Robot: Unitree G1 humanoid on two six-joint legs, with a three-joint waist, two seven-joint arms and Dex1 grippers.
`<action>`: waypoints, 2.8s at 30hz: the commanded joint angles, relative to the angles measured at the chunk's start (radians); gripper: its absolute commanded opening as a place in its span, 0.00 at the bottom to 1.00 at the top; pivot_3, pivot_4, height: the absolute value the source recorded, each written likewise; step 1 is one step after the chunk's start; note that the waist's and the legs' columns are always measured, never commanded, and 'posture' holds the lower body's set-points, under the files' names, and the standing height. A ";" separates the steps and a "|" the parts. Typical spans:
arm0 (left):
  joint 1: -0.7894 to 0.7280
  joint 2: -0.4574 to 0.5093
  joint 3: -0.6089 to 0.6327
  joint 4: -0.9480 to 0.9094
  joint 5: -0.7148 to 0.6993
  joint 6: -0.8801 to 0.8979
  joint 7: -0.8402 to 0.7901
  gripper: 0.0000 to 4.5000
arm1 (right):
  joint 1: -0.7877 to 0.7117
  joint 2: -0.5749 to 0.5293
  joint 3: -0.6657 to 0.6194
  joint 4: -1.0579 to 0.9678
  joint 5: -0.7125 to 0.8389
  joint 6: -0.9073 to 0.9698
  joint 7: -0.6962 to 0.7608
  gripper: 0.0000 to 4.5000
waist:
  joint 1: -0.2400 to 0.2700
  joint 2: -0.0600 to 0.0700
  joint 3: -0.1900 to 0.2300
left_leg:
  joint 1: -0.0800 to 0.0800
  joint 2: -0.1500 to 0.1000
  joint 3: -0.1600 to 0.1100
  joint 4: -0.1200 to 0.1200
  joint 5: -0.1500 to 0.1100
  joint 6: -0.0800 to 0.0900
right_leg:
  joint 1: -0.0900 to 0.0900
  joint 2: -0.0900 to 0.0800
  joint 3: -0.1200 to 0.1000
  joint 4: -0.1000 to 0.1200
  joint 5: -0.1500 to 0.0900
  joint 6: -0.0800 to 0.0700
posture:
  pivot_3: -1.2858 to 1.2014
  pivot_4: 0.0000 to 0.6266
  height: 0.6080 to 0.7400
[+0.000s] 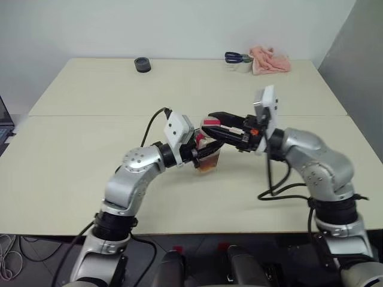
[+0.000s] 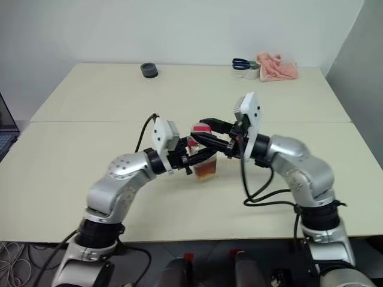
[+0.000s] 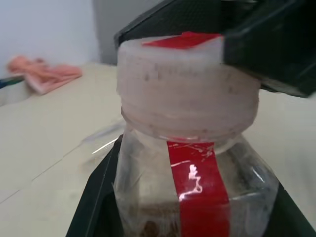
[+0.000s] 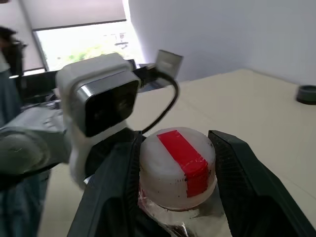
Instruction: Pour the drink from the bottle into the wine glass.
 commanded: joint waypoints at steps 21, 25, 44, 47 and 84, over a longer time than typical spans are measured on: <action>0.046 0.009 0.046 -0.029 -0.002 -0.019 0.098 0.41 | 0.144 -0.039 -0.131 -0.299 0.032 0.095 -0.364 1.00 | 0.007 0.000 0.000 | -0.002 0.000 -0.001 0.001 0.000 0.000 | -0.001 0.000 0.000 0.000 0.000 0.000 | 0.52 0.24 1.00; 0.010 -0.048 0.032 0.012 0.029 -0.040 0.138 0.41 | 0.143 0.086 -0.069 -0.357 0.003 0.110 -0.516 1.00 | 0.006 0.000 0.000 | -0.002 0.000 0.000 0.001 0.000 0.000 | -0.001 0.000 0.000 0.000 0.000 0.000 | 0.52 0.24 1.00; -0.025 -0.080 0.013 0.048 0.064 -0.056 0.128 0.41 | 0.156 0.194 0.038 -0.316 -0.128 0.065 -0.584 0.67 | 0.006 0.000 0.000 | -0.002 -0.001 -0.001 0.001 0.000 0.000 | -0.001 -0.001 0.000 0.000 0.000 0.000 | 0.52 0.24 1.00; -0.025 -0.074 0.014 0.049 0.065 -0.056 0.126 0.41 | 0.158 0.189 0.046 -0.318 -0.129 0.065 -0.568 0.44 | 0.006 0.000 0.000 | -0.002 -0.001 0.000 0.001 0.000 0.000 | -0.001 -0.001 0.000 0.000 0.000 0.000 | 0.52 0.24 1.00; 0.057 0.144 0.055 -0.153 -0.195 0.120 -0.080 0.41 | 0.054 -0.201 -0.192 -0.125 0.276 0.184 -0.026 0.99 | 0.006 0.000 0.001 | -0.002 -0.001 0.000 0.000 0.000 0.000 | -0.001 -0.002 0.000 -0.002 0.000 0.000 | 0.52 0.24 1.00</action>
